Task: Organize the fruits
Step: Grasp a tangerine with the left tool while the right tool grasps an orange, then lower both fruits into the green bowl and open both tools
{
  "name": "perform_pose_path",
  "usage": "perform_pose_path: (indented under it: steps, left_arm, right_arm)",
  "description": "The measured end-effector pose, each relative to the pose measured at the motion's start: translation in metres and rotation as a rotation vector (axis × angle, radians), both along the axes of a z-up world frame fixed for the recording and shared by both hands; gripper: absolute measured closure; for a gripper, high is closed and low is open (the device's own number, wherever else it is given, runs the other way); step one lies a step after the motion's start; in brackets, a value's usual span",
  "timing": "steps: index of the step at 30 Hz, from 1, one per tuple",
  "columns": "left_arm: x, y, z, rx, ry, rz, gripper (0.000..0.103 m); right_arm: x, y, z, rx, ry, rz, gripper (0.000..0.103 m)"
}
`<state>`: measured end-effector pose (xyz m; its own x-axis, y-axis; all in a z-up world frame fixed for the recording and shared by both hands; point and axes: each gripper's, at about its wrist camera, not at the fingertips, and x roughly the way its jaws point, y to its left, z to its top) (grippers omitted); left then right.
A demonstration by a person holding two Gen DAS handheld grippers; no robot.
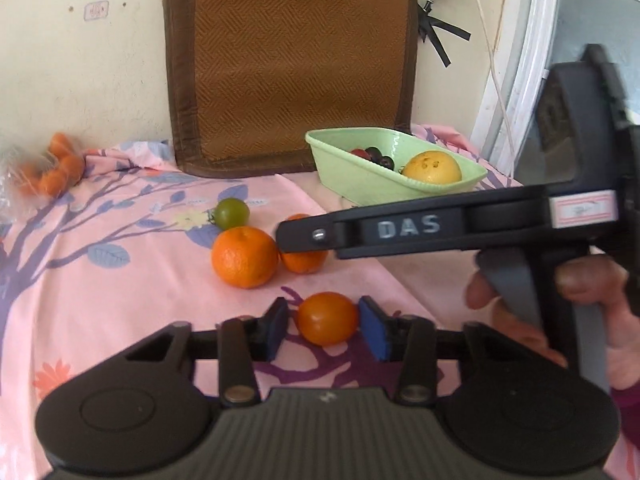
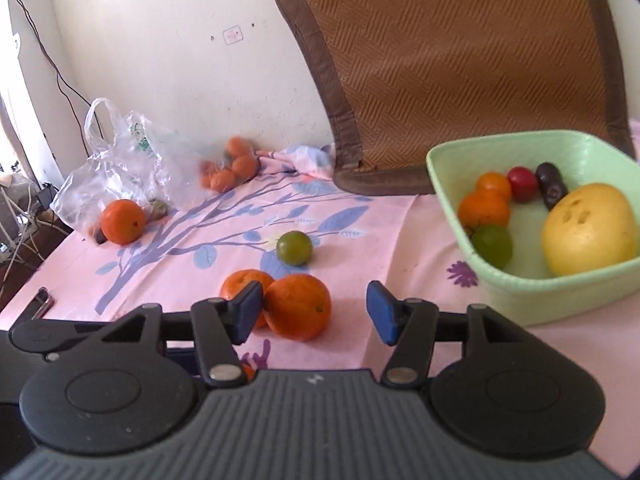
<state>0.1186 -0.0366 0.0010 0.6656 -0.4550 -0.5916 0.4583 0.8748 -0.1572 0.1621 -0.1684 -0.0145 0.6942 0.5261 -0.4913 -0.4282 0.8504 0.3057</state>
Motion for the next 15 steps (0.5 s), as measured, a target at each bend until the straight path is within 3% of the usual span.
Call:
perform_pose_path:
  steps: [2, 4, 8, 12, 15]
  left_arm:
    - [-0.003, -0.002, 0.001, 0.010, -0.008, -0.006, 0.070]
    - [-0.003, 0.000, 0.005, -0.007, -0.009, -0.015, 0.071]
    - [0.003, 0.005, 0.032, -0.103, -0.052, -0.028, 0.070]
    - [0.040, -0.014, 0.061, -0.180, -0.050, -0.051, 0.070]
    - [0.079, -0.040, 0.070, -0.212, -0.026, -0.072, 0.070]
  right_arm:
    - [-0.002, -0.005, 0.000, 0.048, 0.022, 0.029, 0.062]
    - [-0.009, -0.009, 0.005, 0.051, 0.017, 0.016, 0.062]
    - [-0.034, -0.049, 0.025, 0.090, -0.113, -0.083, 0.062]
    - [-0.050, -0.088, 0.039, 0.014, -0.256, -0.262, 0.062]
    - [-0.045, -0.107, 0.034, 0.008, -0.252, -0.298, 0.062]
